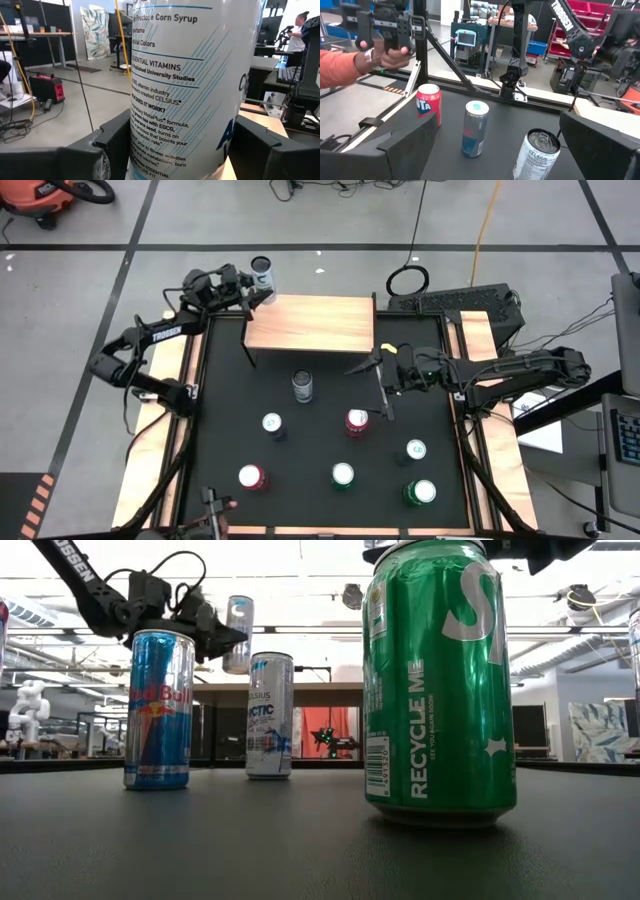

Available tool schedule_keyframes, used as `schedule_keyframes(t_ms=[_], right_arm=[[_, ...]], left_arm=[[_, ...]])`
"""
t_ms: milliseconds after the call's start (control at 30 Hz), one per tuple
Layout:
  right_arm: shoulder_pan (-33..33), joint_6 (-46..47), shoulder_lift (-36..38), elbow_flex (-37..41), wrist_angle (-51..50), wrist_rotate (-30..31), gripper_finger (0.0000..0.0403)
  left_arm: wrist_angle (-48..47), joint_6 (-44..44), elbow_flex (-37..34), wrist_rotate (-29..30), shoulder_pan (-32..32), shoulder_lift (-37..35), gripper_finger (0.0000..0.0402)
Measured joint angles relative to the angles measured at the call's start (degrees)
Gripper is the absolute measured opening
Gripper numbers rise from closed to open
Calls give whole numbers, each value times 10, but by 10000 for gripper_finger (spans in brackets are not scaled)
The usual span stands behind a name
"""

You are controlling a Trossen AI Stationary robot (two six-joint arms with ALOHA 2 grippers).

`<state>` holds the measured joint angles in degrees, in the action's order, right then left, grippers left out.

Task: Place canned beverage on shelf
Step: Put the right white-blue soda can on the shelf

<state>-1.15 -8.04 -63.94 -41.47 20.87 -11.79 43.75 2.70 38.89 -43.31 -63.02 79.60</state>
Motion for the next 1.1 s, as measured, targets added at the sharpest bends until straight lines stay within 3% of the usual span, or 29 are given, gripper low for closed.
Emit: schedule_keyframes(t_ms=[100,233,333,700,1100], right_arm=[[0,-1,-9,0,33,15,400],[-1,-3,-35,0,127,158,400],[-14,-14,-71,-4,208,210,400],[-103,57,-238,-169,191,114,400],[-116,60,-278,-190,191,99,400]], left_arm=[[0,1,0,-2,0,6,256],[22,14,0,-21,2,7,256],[31,14,0,-27,2,7,256],[40,13,0,-14,9,33,256],[58,12,0,-17,9,77,256]])
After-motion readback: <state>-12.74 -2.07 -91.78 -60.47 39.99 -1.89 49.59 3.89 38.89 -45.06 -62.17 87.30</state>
